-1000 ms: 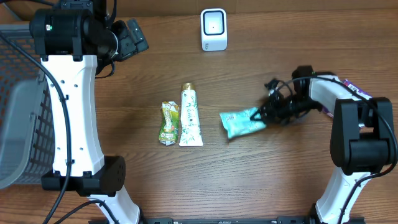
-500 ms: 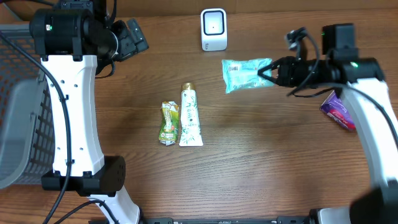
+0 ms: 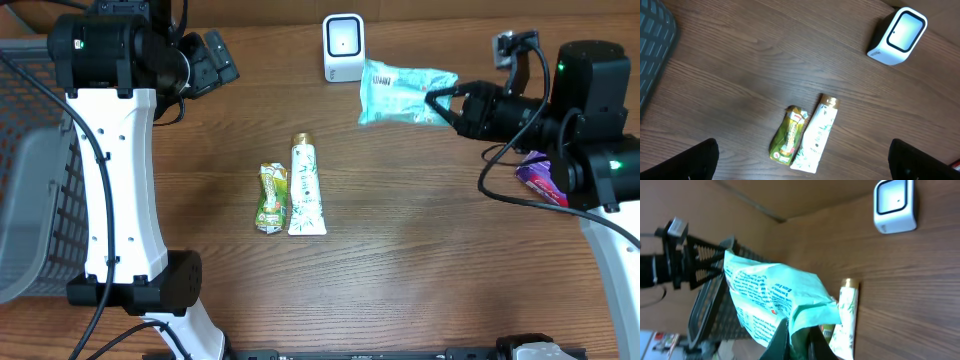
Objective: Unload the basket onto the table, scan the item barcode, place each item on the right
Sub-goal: 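Lift the green packet toward the white scanner, then hold the green packet in front of the white scanner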
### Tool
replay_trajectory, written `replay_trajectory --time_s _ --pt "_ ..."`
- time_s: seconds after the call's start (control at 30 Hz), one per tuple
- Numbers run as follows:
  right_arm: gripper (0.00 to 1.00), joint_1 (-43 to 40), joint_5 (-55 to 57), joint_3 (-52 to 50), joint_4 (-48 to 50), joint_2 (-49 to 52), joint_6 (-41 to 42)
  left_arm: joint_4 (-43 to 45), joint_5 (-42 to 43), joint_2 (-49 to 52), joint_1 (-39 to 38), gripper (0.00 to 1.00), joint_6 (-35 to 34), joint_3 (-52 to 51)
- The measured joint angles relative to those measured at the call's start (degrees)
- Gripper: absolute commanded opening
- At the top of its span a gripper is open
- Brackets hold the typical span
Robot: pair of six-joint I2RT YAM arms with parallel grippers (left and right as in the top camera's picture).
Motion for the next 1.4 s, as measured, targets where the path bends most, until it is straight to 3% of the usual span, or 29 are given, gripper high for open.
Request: replay_trajectory --time_s 0.3,0.47,0.63,0.73,0.93,1.2,1.4 --pt "0.04 13.6 26.3 7.2 -0.9 5.5 2.1 0.0 0.0 0.0 0.0 0.99 0.0 0.0" --pt "0.04 20.7 44.9 14.2 0.9 15.9 -1.2 0.0 0.0 0.0 0.0 0.99 0.0 0.0" --pt "0.04 23.3 60.4 14.8 9.7 26.3 -6.5 0.0 0.0 0.0 0.0 0.99 0.0 0.0" --pt "0.04 24.9 68.7 14.8 18.5 32.5 -12.3 0.0 0.0 0.0 0.0 1.00 0.0 0.0" --pt "0.04 27.4 79.8 14.8 38.8 42.0 -31.8 0.0 0.0 0.0 0.0 1.00 0.0 0.0" --pt "0.04 27.6 83.7 14.8 48.6 51.1 -56.4 0.0 0.0 0.0 0.0 1.00 0.0 0.0" --pt "0.04 27.3 84.4 14.8 60.3 55.6 -67.0 0.0 0.0 0.0 0.0 1.00 0.0 0.0"
